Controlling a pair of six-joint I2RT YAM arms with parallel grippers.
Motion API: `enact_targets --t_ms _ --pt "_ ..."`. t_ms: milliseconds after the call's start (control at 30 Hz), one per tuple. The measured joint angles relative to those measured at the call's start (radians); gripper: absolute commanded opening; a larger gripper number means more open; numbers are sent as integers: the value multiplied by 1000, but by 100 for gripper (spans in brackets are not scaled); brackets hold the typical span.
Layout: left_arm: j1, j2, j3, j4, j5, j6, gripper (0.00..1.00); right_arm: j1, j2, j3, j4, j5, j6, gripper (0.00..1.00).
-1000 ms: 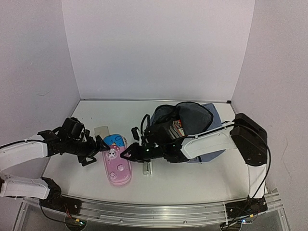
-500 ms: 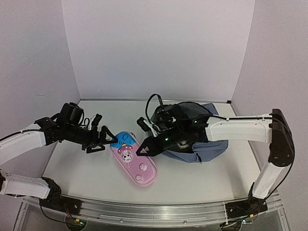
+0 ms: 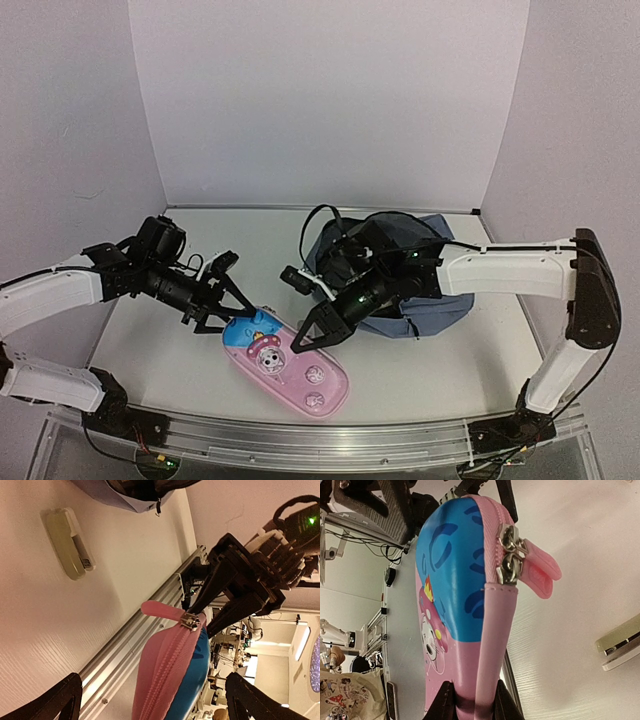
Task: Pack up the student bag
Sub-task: Pick up the stationery from the center of the board.
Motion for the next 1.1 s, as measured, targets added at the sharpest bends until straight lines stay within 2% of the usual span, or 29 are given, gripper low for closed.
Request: enact_targets --t_ms 133,267,300,400,633,767,933,1000,1100 --pt "-29 2 0 2 50 -6 98 0 0 0 -3 -42 -13 0" --pt "-63 16 0 8 77 -18 84 0 0 0 -4 -62 -18 0" --pt "-69 19 0 8 83 -21 80 0 0 0 -4 -66 -19 0" --pt "-87 32 0 14 103 -27 56 0 0 0 -6 -72 -21 0" --pt "-114 60 1 35 128 -30 20 0 1 0 -22 -75 -27 0" --pt "-114 60 0 49 133 -25 10 0 1 0 -25 -59 -26 22" --pt "-115 55 -2 51 88 -36 4 -4 0 0 -24 -4 -16 73" --pt "-116 45 -4 52 39 -57 2 -14 -7 0 -22 34 0 83" --pt "-116 20 -4 53 -64 -101 2 -47 -58 0 -26 142 36 92"
